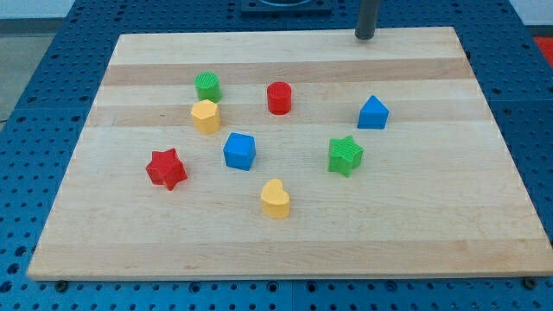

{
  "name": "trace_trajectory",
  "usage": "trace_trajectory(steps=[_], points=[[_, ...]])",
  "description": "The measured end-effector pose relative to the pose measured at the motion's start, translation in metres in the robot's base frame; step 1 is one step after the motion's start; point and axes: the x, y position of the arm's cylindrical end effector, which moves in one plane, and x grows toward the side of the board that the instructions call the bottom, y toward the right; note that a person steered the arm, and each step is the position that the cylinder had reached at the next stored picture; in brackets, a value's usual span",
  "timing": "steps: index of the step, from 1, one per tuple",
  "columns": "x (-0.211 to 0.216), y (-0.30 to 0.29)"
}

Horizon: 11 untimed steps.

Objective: Move the green circle closer to the yellow hexagon

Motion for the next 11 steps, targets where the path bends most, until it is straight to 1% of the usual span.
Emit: trace_trajectory(steps=[1,2,3,4,5,6,7,9,10,11], points=[[0.025,-0.037],[0.032,-0.103],[0.033,-0.183],[0.05,-0.234],[0.077,-0.255],[0.1,-0.255],[0.115,-0.255],[0.112,-0.307],[0.121,-0.277],[0.131,-0.215]])
